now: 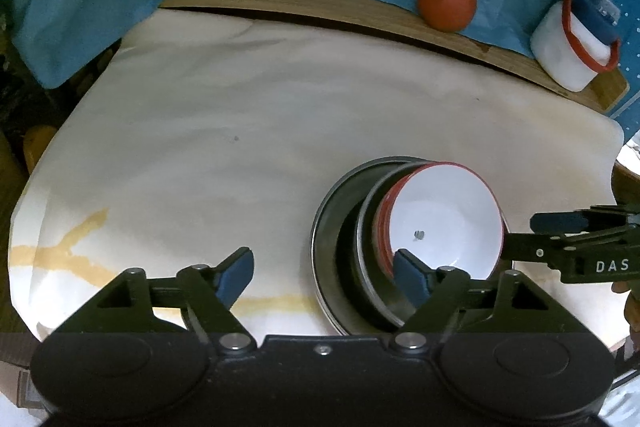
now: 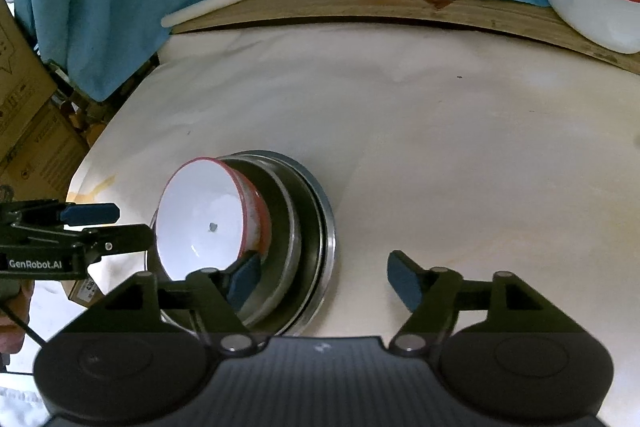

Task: Organize plates and bowls
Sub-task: 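Withdraw both open grippers up and away from the stacked dishes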

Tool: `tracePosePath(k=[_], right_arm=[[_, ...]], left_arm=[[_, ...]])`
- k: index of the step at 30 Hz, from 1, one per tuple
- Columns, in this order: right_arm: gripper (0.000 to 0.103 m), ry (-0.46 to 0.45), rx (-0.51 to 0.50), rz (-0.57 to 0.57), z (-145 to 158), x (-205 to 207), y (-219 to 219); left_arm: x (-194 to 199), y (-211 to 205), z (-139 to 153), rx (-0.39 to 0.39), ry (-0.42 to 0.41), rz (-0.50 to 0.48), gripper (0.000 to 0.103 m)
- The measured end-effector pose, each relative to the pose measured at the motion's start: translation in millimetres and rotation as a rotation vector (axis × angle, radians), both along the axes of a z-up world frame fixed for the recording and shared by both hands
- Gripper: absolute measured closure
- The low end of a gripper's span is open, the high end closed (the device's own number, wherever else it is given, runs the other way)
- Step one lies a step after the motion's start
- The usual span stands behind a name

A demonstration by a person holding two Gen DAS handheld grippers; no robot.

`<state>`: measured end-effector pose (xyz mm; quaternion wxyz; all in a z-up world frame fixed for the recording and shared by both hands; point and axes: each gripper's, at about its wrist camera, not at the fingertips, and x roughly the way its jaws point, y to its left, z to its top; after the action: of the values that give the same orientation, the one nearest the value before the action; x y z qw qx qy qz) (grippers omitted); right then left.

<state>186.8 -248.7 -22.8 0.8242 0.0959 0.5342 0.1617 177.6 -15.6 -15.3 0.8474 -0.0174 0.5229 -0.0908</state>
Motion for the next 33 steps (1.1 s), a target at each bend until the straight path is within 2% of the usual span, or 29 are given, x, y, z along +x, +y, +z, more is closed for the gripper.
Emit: tracePosePath(k=[3,5,18,26,33], right_arm=[[0.019,-0.008,0.002,-0.004,-0.1,-1.9,-2.8],[0.017,-0.012,0.005,-0.003,-0.1,-2.9,-4.1],[0.006,-0.066,-0.003,0.002,2.3,-6.8,-10.3],[0.001,-0.124,-0.008,0.015,7.4,-9.8,-14.9],[0.0,-0.181,0.011,0.043,15.1,-13.2,-12.3]], left_arm=[[-1.2,-1.1,0.2,0.005,-0.004,0.012,0.02],[-2.1,-1.1,0.4,0.01,-0.008,0.024,0.015],[-9.7,1.0,4.4,0.019,-0.031,0.105,0.007],[-16.8,-0.3,9.7,0.01,-0.086,0.155,0.003],[-26.6,-1.6,14.2,0.003,-0.138,0.197,0.001]])
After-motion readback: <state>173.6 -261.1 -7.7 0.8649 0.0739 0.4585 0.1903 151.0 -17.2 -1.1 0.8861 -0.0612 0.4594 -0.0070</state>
